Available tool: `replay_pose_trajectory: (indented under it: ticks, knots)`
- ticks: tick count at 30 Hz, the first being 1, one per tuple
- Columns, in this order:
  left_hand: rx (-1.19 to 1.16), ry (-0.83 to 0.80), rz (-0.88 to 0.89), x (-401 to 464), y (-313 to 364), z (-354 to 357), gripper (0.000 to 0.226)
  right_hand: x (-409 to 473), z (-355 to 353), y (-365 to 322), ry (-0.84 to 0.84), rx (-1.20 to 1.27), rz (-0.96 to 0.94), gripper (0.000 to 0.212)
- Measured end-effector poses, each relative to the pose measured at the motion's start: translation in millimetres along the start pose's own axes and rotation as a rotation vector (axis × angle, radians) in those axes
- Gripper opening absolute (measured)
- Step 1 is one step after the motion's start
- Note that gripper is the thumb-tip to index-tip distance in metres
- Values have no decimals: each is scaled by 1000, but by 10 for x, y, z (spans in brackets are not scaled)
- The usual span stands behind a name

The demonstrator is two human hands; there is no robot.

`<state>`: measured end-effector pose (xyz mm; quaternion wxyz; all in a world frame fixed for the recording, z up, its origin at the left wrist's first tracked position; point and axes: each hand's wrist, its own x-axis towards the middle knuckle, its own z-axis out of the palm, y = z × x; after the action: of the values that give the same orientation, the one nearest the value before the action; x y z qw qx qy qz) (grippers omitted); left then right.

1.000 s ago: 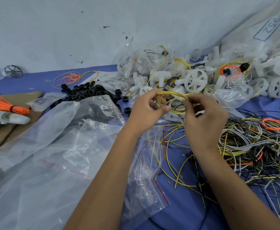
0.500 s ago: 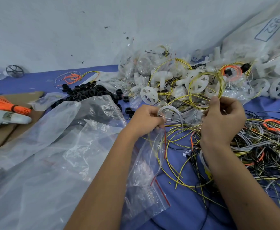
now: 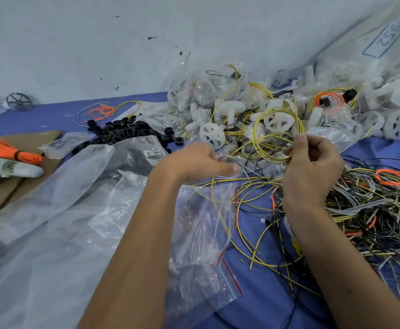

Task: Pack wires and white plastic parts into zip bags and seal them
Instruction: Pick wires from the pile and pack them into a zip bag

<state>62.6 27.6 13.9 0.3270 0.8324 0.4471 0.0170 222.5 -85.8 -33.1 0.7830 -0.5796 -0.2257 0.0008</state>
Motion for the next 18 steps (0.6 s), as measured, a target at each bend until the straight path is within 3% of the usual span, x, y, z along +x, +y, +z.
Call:
replay_pose_trajectory:
  ticks: [3, 6, 8, 11, 15, 18]
  knots:
    - [280, -202, 50, -88, 193, 51, 57, -23, 1, 14, -60, -9, 13, 15]
    - [333, -185, 23, -83, 220, 135, 32, -58, 8, 20, -122, -2, 34, 10]
    - [272, -127, -6, -73, 161, 114, 17, -69, 14, 21, -146, 15, 53, 7]
    - [95, 32, -36, -28, 1, 0, 19, -58, 26, 9, -207, 35, 85, 12]
    - [-131, 219, -50, 23, -146, -84, 2, -87, 51, 8, -411, -1, 70, 18]
    - [-245, 273, -57, 21, -182, -103, 10, -130, 63, 19, -519, -119, 10, 15]
